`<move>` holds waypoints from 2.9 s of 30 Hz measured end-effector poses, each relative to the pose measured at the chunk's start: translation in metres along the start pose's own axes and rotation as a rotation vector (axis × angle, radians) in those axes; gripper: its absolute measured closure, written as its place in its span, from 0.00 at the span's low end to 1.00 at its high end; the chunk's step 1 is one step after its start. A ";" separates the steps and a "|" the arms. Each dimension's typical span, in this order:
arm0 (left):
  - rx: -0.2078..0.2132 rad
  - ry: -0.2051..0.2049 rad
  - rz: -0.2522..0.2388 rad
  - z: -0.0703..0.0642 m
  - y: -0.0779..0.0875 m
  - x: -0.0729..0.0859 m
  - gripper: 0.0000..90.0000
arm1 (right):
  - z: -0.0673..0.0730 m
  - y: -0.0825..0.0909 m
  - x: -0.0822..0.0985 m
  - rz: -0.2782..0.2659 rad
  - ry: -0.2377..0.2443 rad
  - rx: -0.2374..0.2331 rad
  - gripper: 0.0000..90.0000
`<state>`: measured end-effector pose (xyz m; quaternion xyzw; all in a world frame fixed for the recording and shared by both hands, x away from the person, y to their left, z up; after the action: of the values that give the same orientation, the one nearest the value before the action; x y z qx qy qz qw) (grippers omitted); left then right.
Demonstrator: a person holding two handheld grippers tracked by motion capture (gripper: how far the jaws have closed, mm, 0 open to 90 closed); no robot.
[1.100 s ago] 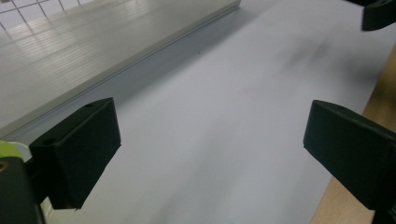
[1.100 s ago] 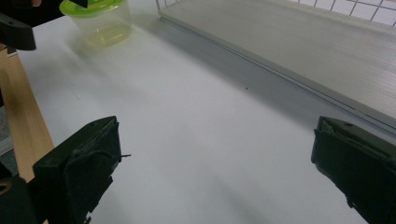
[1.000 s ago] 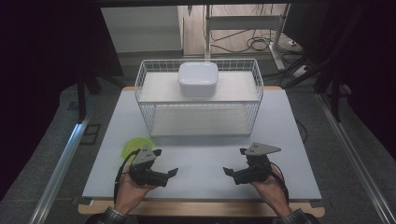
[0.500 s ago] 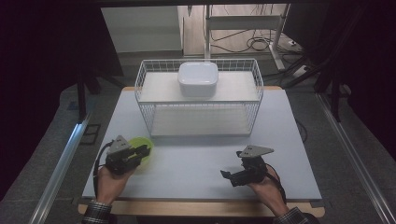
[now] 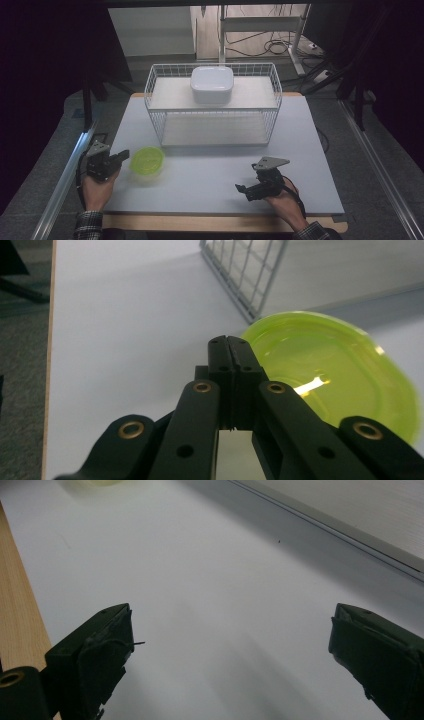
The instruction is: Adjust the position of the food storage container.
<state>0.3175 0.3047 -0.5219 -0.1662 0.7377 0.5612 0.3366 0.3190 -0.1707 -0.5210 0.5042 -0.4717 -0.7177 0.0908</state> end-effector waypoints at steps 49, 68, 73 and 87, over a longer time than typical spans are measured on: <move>0.134 -0.041 0.114 -0.078 -0.035 -0.004 1.00 | 0.002 -0.007 0.003 0.054 0.015 0.005 0.06; 0.222 -0.100 0.192 -0.085 -0.044 0.006 0.97 | 0.002 -0.008 0.003 0.059 0.015 0.005 0.06; 0.235 -0.138 0.220 -0.094 -0.050 0.007 0.98 | 0.002 -0.008 0.004 0.061 0.013 0.004 0.06; 0.299 -0.177 0.273 -0.115 -0.059 0.011 1.00 | 0.002 -0.010 0.004 0.072 0.013 0.006 0.06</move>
<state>0.3104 0.1796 -0.5551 0.0368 0.7959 0.4983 0.3419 0.3185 -0.1670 -0.5311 0.4919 -0.4910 -0.7092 0.1183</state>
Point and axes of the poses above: each handheld gripper's, and its own axes: y roughly backward along the jaws, x roughly out of its underside, z roughly to its left, the point moved 3 cm from there along -y, roughly forward along the jaws, and after that the axes turned 11 degrees about z, right-handed, at the moved point
